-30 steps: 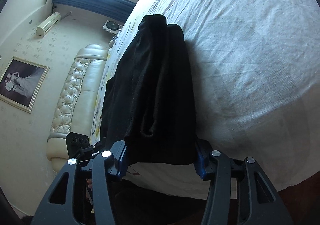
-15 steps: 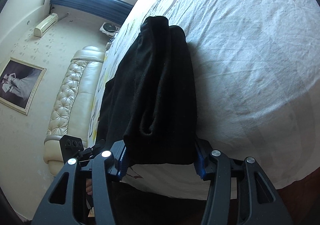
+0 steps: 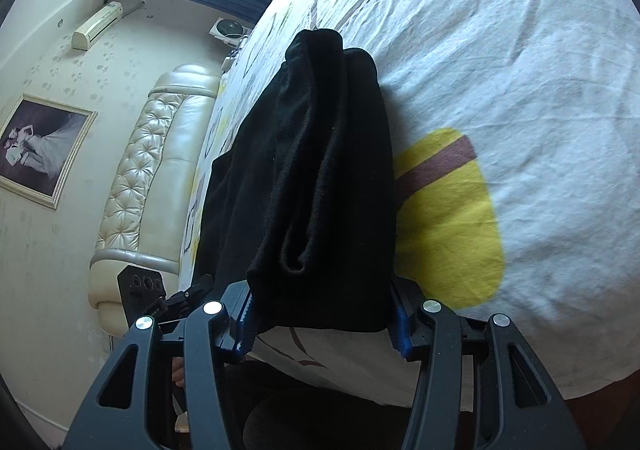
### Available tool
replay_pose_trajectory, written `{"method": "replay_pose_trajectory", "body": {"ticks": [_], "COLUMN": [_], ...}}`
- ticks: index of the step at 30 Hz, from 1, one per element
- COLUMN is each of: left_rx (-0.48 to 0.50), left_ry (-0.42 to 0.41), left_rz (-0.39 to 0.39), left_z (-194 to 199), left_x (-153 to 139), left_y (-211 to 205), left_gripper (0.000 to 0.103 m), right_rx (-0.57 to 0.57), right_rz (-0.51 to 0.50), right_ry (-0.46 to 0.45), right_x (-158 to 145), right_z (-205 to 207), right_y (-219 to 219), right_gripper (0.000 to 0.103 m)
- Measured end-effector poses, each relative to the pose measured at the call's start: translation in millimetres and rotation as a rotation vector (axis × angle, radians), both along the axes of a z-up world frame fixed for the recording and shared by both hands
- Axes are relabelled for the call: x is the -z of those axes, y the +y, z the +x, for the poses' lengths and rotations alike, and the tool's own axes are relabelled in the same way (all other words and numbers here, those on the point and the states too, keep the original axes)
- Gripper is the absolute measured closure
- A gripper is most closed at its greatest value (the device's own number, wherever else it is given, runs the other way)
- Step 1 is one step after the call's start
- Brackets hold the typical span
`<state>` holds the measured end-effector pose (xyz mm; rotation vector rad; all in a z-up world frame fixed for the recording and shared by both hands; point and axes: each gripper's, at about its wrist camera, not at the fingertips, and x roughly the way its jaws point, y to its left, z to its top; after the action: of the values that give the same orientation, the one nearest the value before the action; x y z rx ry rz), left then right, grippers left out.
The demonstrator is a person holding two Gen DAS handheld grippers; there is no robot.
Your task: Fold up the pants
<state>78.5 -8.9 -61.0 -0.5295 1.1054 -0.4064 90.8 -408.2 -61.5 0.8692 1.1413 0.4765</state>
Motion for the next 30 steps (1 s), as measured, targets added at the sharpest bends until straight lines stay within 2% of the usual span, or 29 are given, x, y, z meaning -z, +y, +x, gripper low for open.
{"method": "replay_pose_trajectory", "body": {"ticks": [15, 30], "left_rx": [-0.082, -0.112], "left_ry": [0.016, 0.020], "left_rz": [0.002, -0.009], "left_z": [-18, -23], "left_x": [-6, -10], "left_y": [56, 62], "left_gripper": [0.063, 0.063], "right_rx": [-0.083, -0.107], "right_rz": [-0.009, -0.011], "right_ry": [0.009, -0.002], "right_x": [1, -2], "right_z": [20, 25], "right_y": [45, 57], "right_gripper": [0.051, 0.051]}}
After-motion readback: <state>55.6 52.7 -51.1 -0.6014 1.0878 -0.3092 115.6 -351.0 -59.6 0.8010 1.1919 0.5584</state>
